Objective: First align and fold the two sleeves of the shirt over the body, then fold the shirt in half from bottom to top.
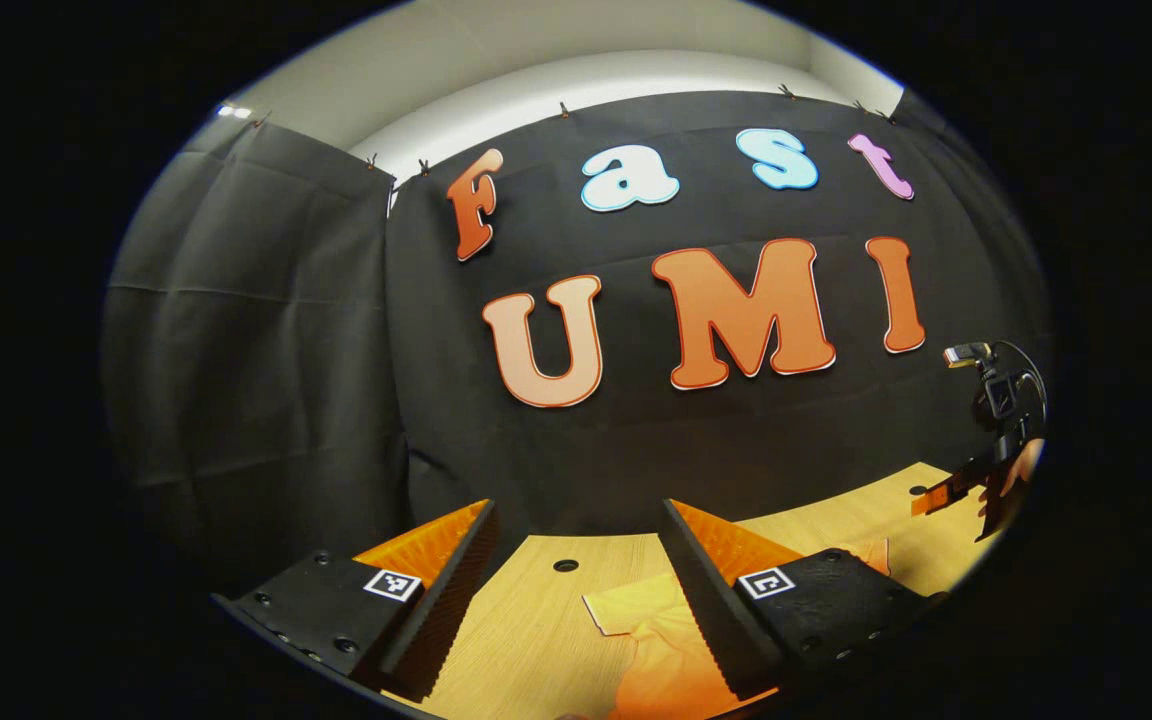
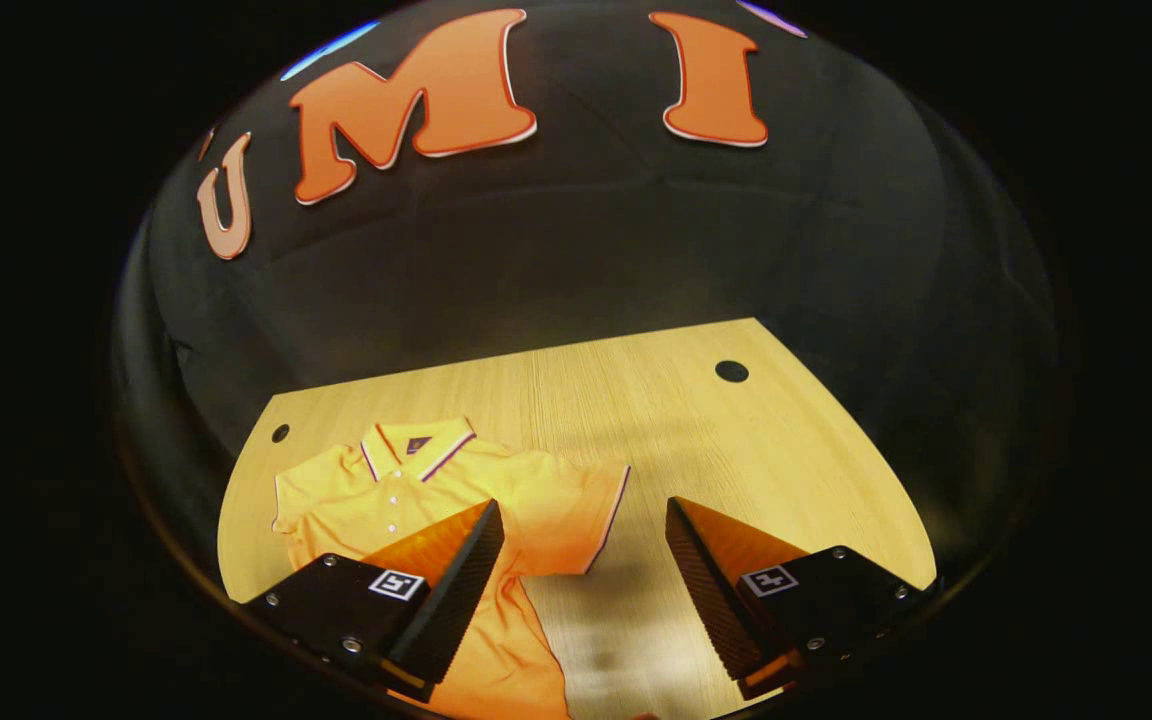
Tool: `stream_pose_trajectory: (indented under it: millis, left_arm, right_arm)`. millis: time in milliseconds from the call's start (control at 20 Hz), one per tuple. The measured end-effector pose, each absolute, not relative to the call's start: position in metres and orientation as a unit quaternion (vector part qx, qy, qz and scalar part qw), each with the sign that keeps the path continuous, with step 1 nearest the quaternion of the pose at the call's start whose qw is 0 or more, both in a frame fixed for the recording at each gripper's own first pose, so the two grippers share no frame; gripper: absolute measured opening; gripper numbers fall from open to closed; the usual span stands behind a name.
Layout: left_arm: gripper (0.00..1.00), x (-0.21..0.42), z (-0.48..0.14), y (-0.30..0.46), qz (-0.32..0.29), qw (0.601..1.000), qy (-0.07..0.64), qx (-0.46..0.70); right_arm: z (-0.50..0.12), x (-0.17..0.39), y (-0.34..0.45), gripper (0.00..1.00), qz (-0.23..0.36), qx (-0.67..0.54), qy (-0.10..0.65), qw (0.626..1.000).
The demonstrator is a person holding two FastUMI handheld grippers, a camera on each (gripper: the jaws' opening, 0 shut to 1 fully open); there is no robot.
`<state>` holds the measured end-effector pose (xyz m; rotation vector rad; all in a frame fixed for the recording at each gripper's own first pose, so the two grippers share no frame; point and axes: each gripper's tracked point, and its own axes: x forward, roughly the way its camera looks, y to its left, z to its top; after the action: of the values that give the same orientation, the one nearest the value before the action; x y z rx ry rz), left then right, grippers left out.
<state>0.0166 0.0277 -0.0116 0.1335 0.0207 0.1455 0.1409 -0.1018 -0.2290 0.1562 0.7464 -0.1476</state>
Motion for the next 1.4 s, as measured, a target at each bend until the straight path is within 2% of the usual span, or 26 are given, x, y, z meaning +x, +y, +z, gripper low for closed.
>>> stream_pose_trajectory:
  millis: [300, 750, 900, 1100, 1400]
  left_arm:
    - [0.99, 0.009, -0.031, 0.032, 0.113, 0.989, 0.049, 0.083]
    - [0.99, -0.007, -0.051, 0.024, 0.132, 0.982, 0.092, 0.099]
    - [0.99, -0.009, -0.06, 0.024, 0.137, 0.98, 0.108, 0.1]
    - [1.0, -0.009, -0.065, 0.019, 0.133, 0.979, 0.119, 0.101]
    - [0.99, -0.006, -0.071, 0.017, 0.136, 0.978, 0.128, 0.09]
  right_arm:
    - [-0.277, 0.166, -0.101, 0.98, -0.047, 0.088, 0.442, 0.891]
    - [-0.349, 0.183, -0.099, 0.96, -0.03, 0.121, 0.568, 0.814]
    - [-0.363, 0.19, -0.094, 0.95, -0.022, 0.135, 0.588, 0.797]
    - [-0.383, 0.199, -0.087, 0.9, -0.026, 0.16, 0.613, 0.773]
    - [-0.394, 0.203, -0.095, 0.77, -0.067, 0.081, 0.648, 0.754]
